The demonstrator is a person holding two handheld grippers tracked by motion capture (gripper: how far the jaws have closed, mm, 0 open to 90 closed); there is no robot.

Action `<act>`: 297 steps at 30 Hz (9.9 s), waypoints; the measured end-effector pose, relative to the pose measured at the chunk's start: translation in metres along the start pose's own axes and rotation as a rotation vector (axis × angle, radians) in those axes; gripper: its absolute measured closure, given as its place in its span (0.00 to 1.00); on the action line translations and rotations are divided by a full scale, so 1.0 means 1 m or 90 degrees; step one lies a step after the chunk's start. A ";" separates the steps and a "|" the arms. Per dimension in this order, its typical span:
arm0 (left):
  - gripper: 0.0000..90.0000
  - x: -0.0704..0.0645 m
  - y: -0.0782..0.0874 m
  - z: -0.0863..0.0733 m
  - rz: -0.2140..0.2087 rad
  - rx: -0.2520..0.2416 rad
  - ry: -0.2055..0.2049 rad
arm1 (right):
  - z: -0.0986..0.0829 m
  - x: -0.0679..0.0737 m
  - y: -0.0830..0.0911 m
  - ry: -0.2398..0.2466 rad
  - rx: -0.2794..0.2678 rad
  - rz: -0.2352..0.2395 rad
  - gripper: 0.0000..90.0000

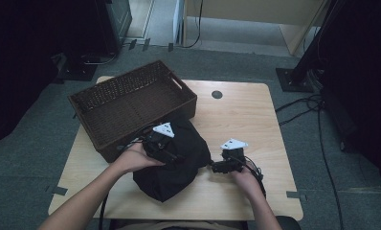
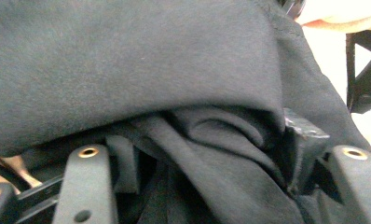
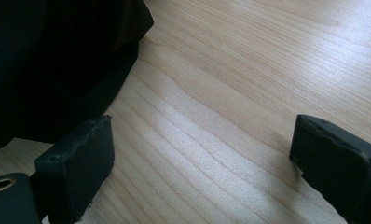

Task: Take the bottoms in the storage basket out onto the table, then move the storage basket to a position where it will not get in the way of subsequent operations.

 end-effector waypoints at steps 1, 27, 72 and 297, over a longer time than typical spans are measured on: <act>0.37 -0.001 0.003 0.001 0.002 0.002 -0.013 | 0.000 0.000 0.000 0.001 0.000 0.000 0.07; 0.41 0.007 0.046 0.001 0.015 0.003 -0.042 | -0.004 -0.003 0.004 0.009 0.000 0.009 0.07; 0.54 0.105 0.089 -0.006 0.138 0.027 0.033 | -0.003 -0.057 0.003 -0.015 -0.007 -0.021 0.13; 0.47 0.057 -0.025 -0.065 0.047 -0.008 0.214 | 0.049 0.074 0.033 0.023 0.015 0.168 0.43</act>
Point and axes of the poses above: each handheld gripper's, and its own axes: y roughly backward along the jaws, z roughly out of its top, x roughly to its left, the point moved 6 cm from there along -y, roughly forward along the jaws, and after that the axes turned 4 degrees about y, right-handed, at the moved point
